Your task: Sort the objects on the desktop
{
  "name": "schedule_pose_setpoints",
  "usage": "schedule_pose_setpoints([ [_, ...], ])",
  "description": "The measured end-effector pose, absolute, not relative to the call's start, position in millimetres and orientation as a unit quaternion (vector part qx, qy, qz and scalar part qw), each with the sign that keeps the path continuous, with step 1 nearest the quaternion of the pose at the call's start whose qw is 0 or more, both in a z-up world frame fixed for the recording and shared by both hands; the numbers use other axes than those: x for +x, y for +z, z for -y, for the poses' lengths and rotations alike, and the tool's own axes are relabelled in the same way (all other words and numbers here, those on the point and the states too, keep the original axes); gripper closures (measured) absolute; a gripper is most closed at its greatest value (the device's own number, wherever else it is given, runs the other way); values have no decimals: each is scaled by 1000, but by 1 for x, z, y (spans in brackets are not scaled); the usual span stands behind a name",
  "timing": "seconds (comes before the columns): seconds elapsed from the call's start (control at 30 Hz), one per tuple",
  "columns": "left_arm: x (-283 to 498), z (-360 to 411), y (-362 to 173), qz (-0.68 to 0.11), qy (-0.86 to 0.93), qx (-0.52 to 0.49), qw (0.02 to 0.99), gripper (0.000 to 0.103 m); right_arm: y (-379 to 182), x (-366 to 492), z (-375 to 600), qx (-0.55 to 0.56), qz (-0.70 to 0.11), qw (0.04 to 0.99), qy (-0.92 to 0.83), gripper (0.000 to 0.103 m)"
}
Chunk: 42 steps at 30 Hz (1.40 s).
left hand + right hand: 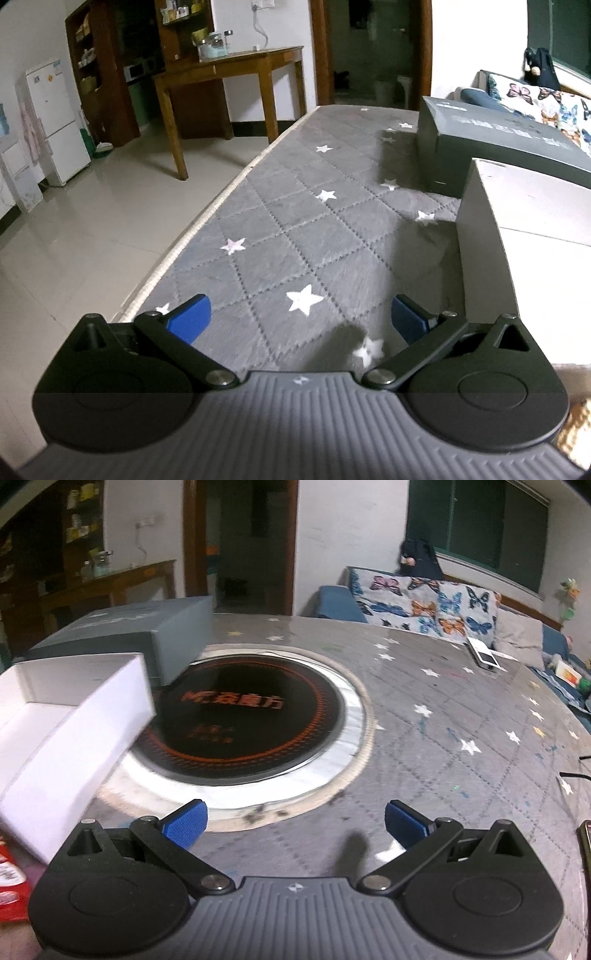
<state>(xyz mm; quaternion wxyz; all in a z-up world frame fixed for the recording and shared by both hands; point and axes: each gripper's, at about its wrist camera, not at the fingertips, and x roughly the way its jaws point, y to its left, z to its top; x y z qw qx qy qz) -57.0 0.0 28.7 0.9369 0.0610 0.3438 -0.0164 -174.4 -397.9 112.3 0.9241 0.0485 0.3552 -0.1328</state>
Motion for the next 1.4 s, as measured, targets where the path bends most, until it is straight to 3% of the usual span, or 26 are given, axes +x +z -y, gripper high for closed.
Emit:
schedule_pose_setpoints([
  [0.67,-109,8,46,-369,-68,89,923,0,147,-202,323,26,-357,934,5,0],
  [1.1,-131,28,66,-352,-139,97,920,0,147,-209,301,67,-389,916,77,0],
  [1.4,-139,52,78,-343,-199,99,913,0,144,-208,294,70,-397,910,96,8],
])
